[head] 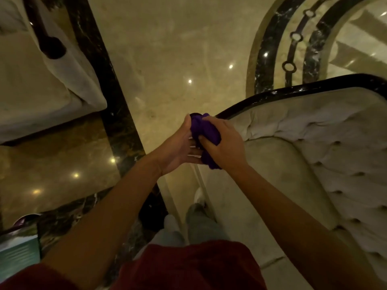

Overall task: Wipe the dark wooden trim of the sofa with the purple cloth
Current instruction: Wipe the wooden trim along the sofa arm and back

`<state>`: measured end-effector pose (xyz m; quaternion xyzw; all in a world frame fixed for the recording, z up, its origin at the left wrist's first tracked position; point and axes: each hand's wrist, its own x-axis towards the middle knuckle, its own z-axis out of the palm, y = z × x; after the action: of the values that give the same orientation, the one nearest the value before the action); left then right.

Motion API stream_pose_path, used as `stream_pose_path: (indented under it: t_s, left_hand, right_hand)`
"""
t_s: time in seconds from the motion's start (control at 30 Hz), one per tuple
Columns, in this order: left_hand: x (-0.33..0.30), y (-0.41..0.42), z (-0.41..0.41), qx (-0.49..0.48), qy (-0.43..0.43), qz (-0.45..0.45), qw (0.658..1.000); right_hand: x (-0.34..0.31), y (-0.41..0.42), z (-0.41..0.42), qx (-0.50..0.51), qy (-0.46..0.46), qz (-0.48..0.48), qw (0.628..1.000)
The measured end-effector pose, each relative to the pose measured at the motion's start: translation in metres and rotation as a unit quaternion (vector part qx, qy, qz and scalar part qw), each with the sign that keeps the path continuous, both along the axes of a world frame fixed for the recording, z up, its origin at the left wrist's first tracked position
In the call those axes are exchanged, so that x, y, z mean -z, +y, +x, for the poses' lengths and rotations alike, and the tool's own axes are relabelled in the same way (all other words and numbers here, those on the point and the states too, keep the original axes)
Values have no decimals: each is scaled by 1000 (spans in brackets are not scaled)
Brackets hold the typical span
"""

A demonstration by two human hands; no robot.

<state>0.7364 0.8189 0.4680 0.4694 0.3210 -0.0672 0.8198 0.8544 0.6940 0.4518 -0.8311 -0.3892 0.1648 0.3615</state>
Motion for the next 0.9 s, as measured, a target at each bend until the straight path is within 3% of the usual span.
stream_pose_path:
  t_s: [0.1,0.2,0.23,0.33,0.5,0.6,0.73,0.9]
  left_hand:
    - [34,16,13,-63,18,71,995]
    - [95,43,16,-161,73,296,939]
    - [106,46,11,-145,78,352,921]
    - [178,79,17,-60,133,406,902]
    - [289,113,57,75,102,388,913]
    - [327,116,74,104,69,366,922]
    - [335,120,73,89,84,348,929]
    - [336,120,78,75,43,329,940]
  right_hand:
    - [19,22,38,28,-17,-17,999]
    - [50,52,86,89,-11,-2,996]
    - [48,53,89,85,-29,3,996]
    - [91,93,104,51,-39,-4,998]
    - [193,141,90,38,-36,-62,997]
    - [229,146,68,45,-105,-75,991]
    - [247,154,65,17,-177,-78,981]
    - [243,159,107,-4,-244,-115,963]
